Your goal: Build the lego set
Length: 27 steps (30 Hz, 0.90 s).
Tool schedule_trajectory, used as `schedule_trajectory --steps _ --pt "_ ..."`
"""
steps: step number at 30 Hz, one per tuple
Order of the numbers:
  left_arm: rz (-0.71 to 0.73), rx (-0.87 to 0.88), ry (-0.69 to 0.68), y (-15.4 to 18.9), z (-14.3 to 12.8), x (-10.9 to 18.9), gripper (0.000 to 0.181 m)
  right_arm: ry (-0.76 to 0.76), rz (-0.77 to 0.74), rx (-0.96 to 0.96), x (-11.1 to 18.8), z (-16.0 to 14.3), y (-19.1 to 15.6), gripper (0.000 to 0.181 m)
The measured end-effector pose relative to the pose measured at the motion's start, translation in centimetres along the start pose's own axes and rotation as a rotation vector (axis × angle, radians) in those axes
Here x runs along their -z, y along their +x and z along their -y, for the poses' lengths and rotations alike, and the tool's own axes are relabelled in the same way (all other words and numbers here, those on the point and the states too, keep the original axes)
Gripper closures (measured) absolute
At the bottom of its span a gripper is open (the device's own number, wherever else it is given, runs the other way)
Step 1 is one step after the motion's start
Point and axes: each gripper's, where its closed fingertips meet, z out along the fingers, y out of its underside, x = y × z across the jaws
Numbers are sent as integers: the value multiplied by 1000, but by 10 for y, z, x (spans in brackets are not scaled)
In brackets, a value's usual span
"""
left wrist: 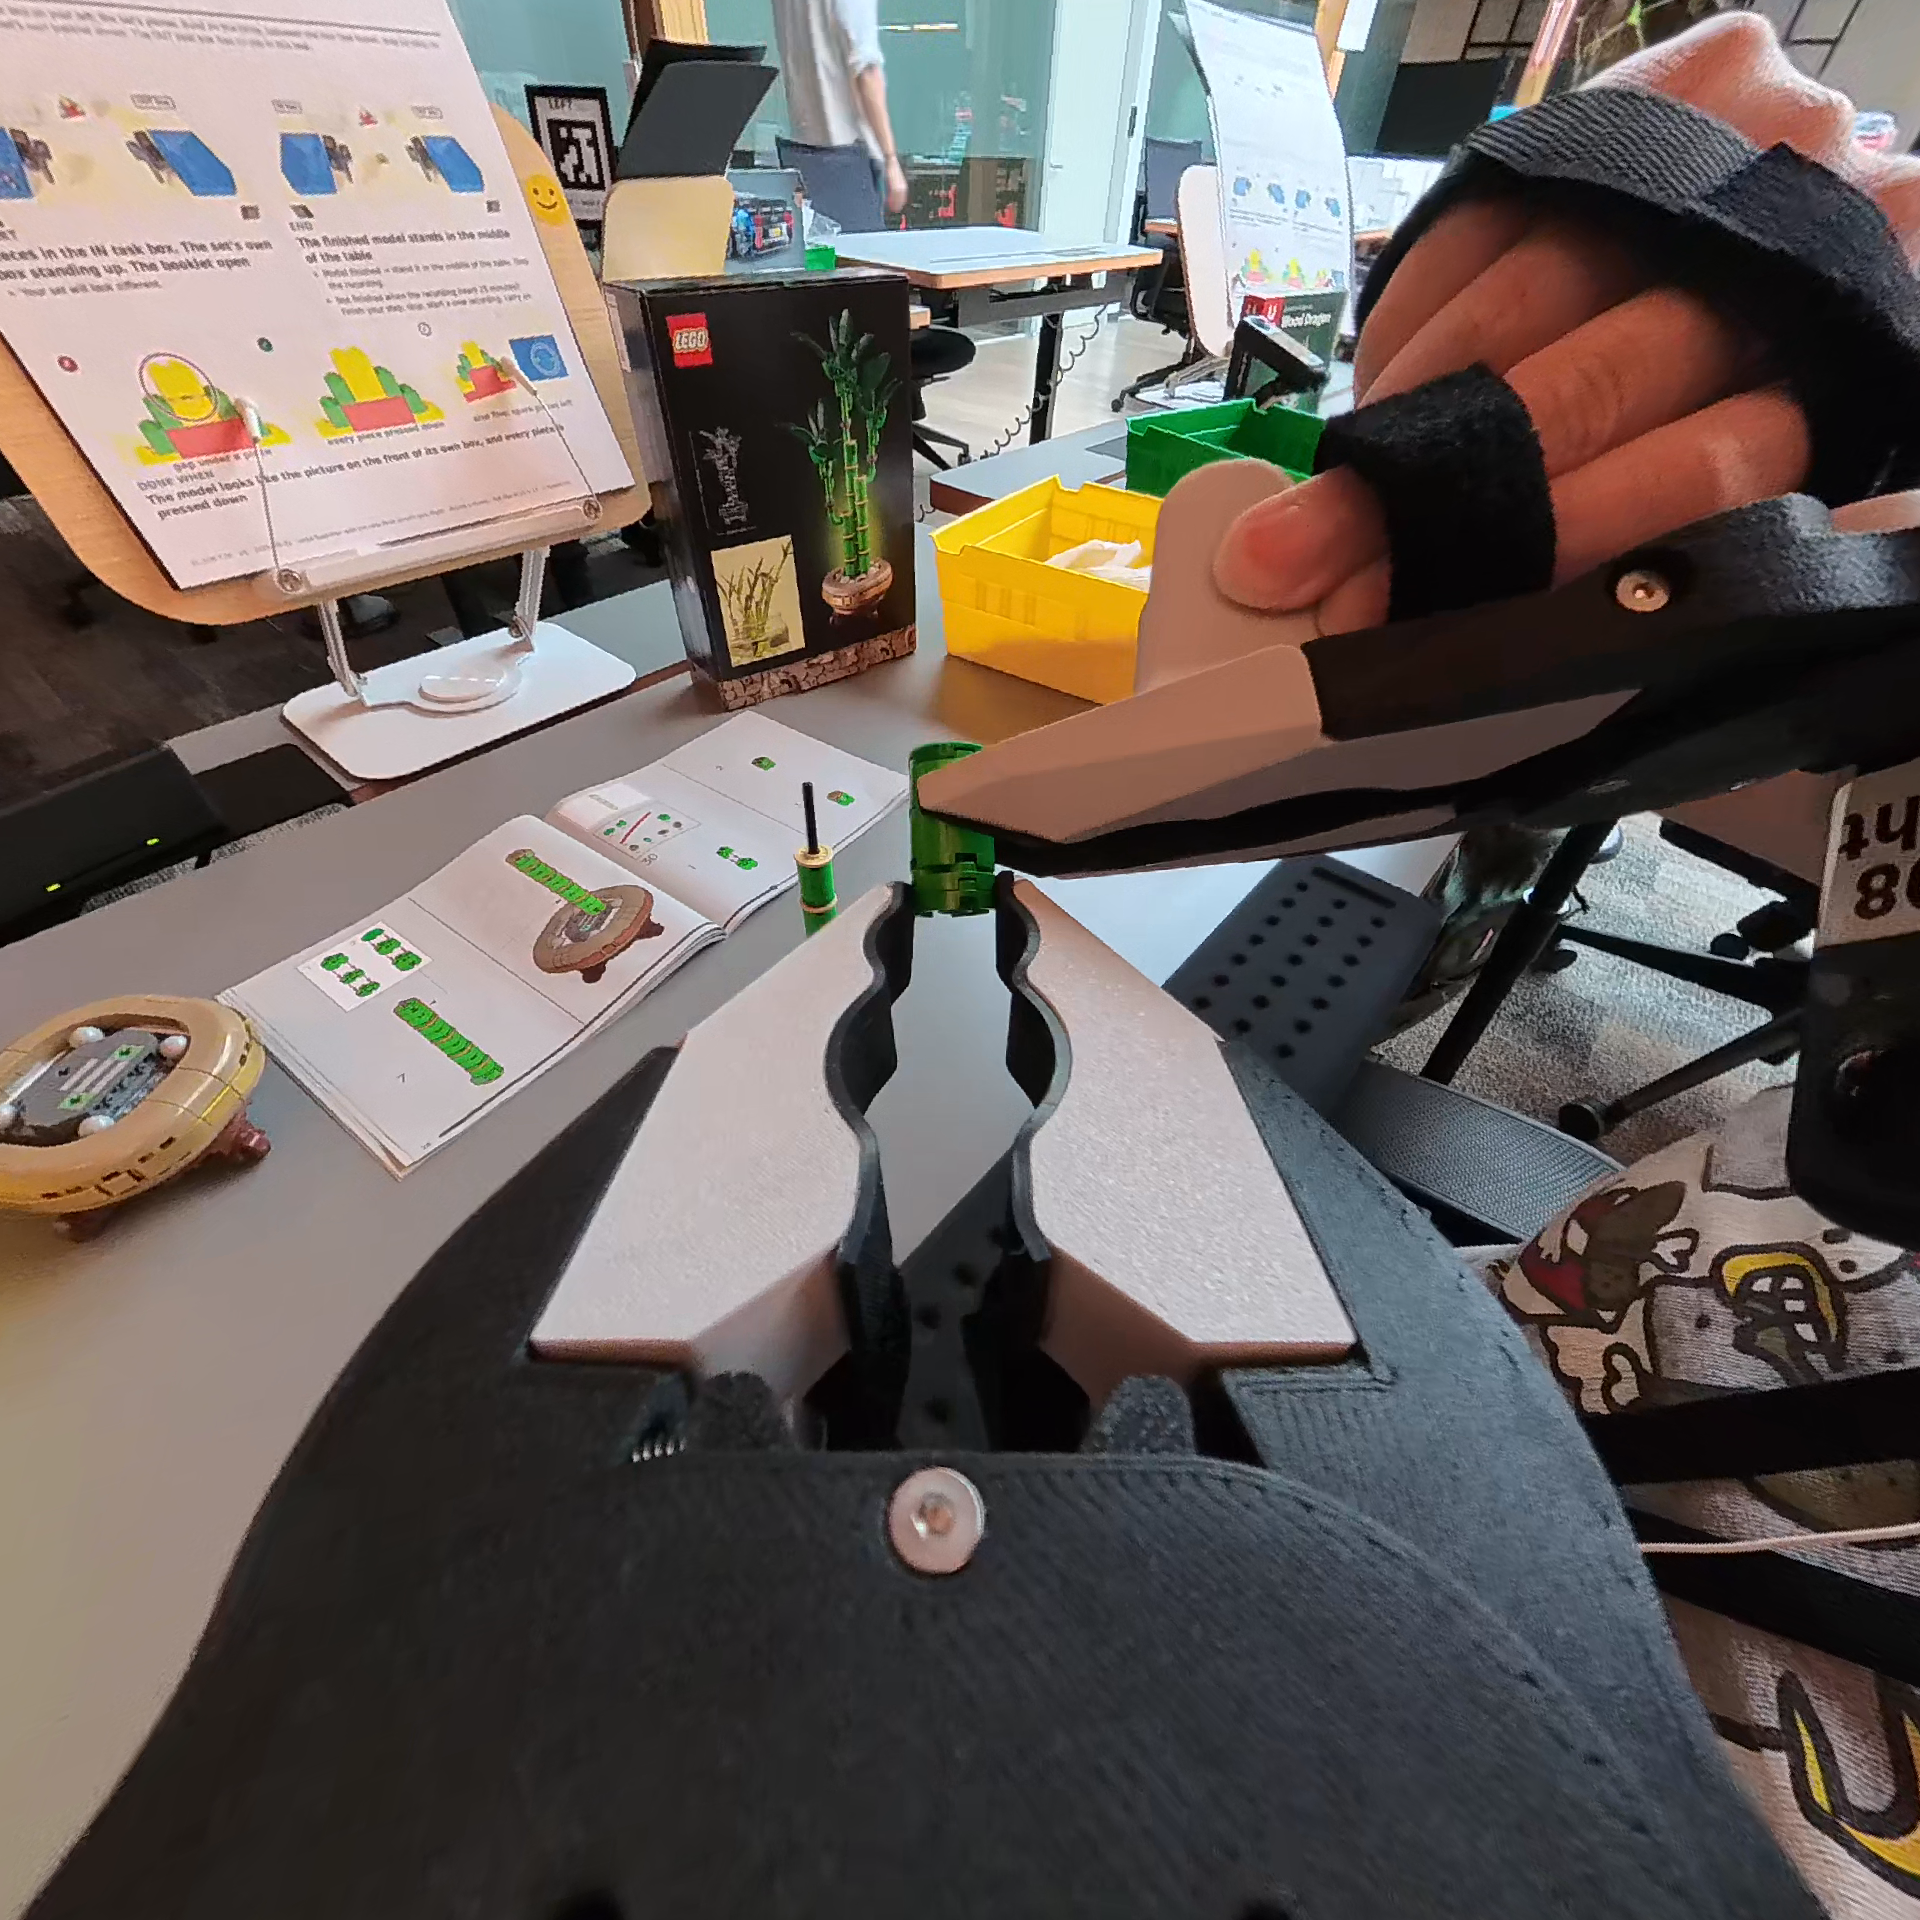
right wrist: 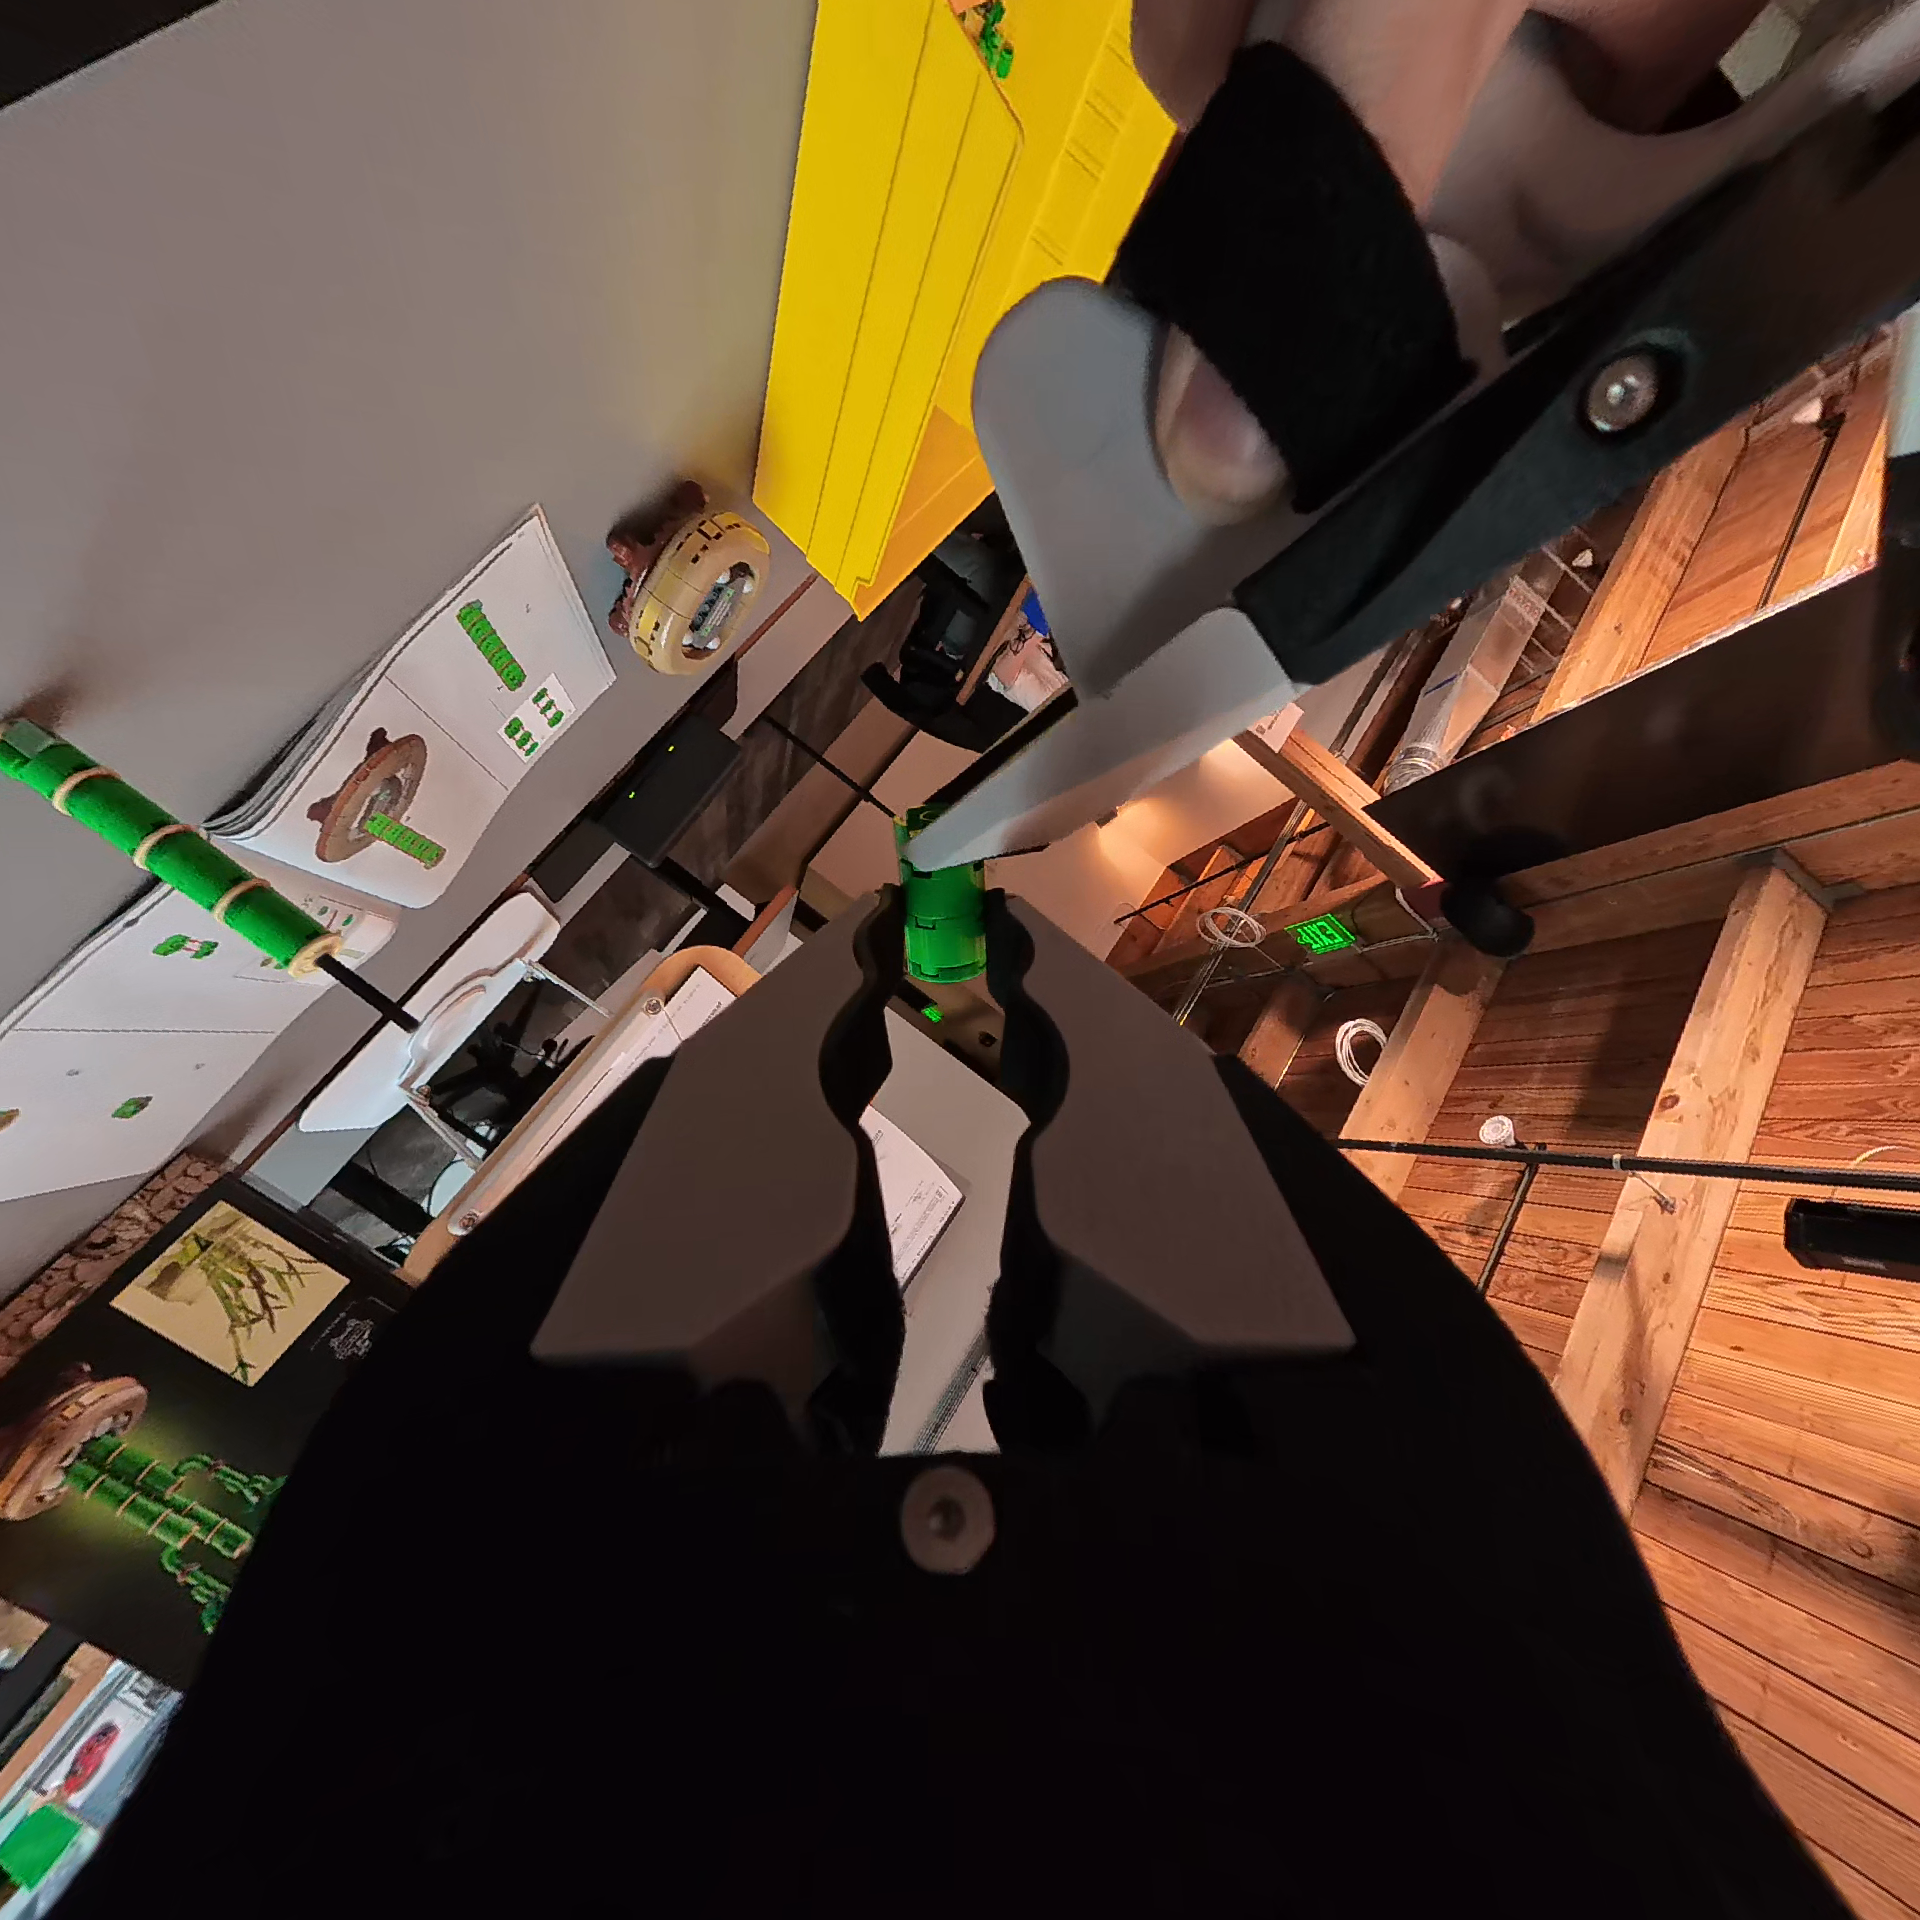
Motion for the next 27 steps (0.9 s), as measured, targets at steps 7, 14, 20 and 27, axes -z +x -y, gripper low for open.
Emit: schedule_trajectory --steps 7,14,20,27 --pt "1 -3 -48 -1 -9 -3 167 3 22 57 -3 5 -7 170" --pt "4 -19 -72 -2 -14 -5 167 26 48 56 -6 6 -11 168" --pt "-23 -8 -15 -3 -7 -3 166 56 -13 29 -4 1 -3 166" --pt "-28 5 -19 -3 -7 -5 166 65 -31 123 -5 0 -5 167"
